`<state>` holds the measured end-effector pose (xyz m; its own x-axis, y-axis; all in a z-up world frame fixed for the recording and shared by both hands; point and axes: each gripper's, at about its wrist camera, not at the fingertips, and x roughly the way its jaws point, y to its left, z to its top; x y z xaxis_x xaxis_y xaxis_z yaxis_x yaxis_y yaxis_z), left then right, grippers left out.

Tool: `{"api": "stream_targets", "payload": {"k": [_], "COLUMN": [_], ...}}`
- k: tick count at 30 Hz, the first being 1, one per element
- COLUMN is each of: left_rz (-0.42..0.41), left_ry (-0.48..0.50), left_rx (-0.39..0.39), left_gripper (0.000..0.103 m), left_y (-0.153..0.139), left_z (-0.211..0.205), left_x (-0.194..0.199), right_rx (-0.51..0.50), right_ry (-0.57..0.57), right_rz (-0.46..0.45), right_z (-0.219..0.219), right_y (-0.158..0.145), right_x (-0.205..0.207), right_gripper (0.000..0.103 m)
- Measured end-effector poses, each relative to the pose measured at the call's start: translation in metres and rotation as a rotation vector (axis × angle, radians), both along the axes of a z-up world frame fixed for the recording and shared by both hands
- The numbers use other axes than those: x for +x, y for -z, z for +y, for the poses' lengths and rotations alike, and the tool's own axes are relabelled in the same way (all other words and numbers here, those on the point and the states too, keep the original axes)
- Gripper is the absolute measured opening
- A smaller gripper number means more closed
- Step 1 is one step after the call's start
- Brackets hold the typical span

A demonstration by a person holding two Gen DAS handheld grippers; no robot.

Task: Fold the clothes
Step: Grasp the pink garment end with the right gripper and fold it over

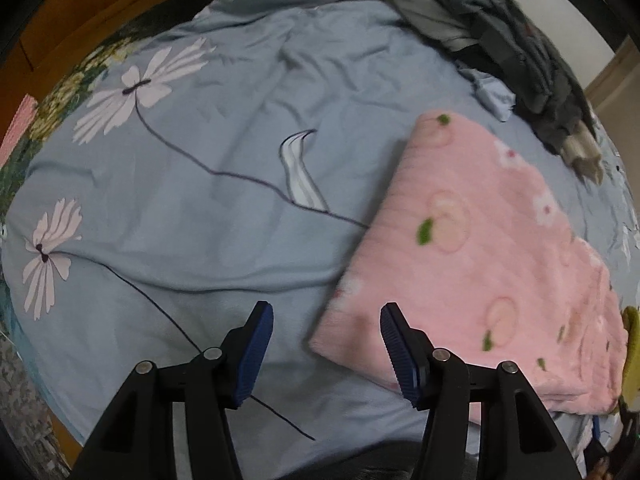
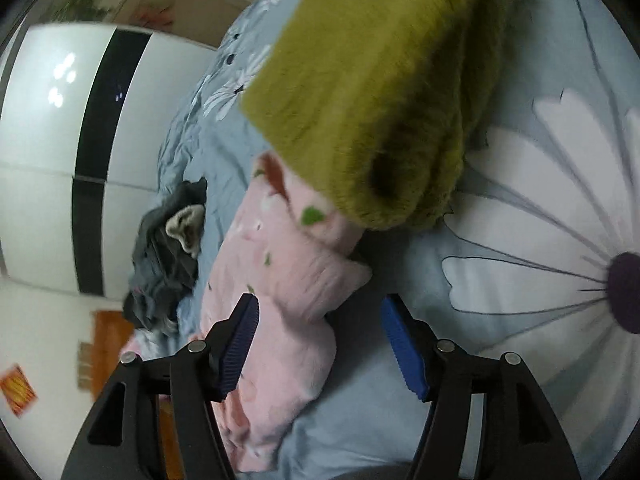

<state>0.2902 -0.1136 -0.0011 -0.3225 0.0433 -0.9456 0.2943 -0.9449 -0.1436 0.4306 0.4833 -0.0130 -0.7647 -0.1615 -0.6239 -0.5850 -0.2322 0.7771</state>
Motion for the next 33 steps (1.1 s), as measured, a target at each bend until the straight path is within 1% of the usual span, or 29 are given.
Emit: {"api": "stream_targets", "payload": {"k": [2,4,7,9,11,12,13,16,19,22,25,27,28,31,33], "left_rz": [0.026,0.052,0.073,0.081,0.088,0.09,0.093,0.106,0.123,0.139,0.155,0.163,0.168,0.172,0.173], "left_ry": [0.01,0.02,0.039,0.046,0.05,0.05,0.049,0.031,0.002,-0.032,-0.061,-0.081,-0.092,-0.124,-0.144], "left_rx": [0.015,0.032,0.034,0.041,0.053,0.06,0.069,0.097,0.13,0.174,0.217,0.239,0.251,0.282,0.297], "left_gripper": [0.06,0.06,0.06,0.06,0.06,0.06,0.06,0.06,0.06,0.06,0.06,0.06,0.06,0.06,0.06], "left_y": [-0.011,-0.018,-0.032,-0.038,-0.042,-0.042,-0.042,-0.041,-0.038,-0.037,-0.035,-0.033,-0.031,-0.027,-0.024], "left_z": [0.01,0.034,0.045,0.051,0.048,0.041,0.039,0.027,0.015,-0.001,-0.016,-0.025,-0.031,-0.044,-0.054], "left_x": [-0.003,-0.023,-0.024,-0.022,-0.013,-0.009,-0.008,-0.002,0.003,0.009,0.017,0.021,0.023,0.027,0.03], "right_rx": [-0.046,-0.08,-0.104,-0.1,-0.086,-0.075,-0.065,0.025,0.129,0.259,0.403,0.47,0.497,0.553,0.569], "right_ry": [0.03,0.071,0.116,0.137,0.155,0.162,0.169,0.148,0.085,-0.029,-0.179,-0.269,-0.312,-0.442,-0.545], "right_rz": [0.024,0.041,0.026,0.014,0.018,0.021,0.025,0.033,0.054,0.092,0.134,0.166,0.185,0.238,0.243], "right_z": [0.004,0.007,0.01,0.009,0.008,0.006,0.005,-0.002,-0.016,-0.046,-0.095,-0.13,-0.148,-0.204,-0.251], "right_y": [0.01,0.018,0.025,0.024,0.018,0.013,0.008,-0.02,-0.061,-0.113,-0.162,-0.186,-0.197,-0.215,-0.21], "right_x": [-0.008,-0.014,-0.022,-0.025,-0.026,-0.027,-0.028,-0.038,-0.056,-0.084,-0.117,-0.136,-0.144,-0.157,-0.176], "right_gripper": [0.066,0.066,0.066,0.065,0.05,0.039,0.032,0.028,0.028,0.028,0.028,0.028,0.028,0.028,0.028]}}
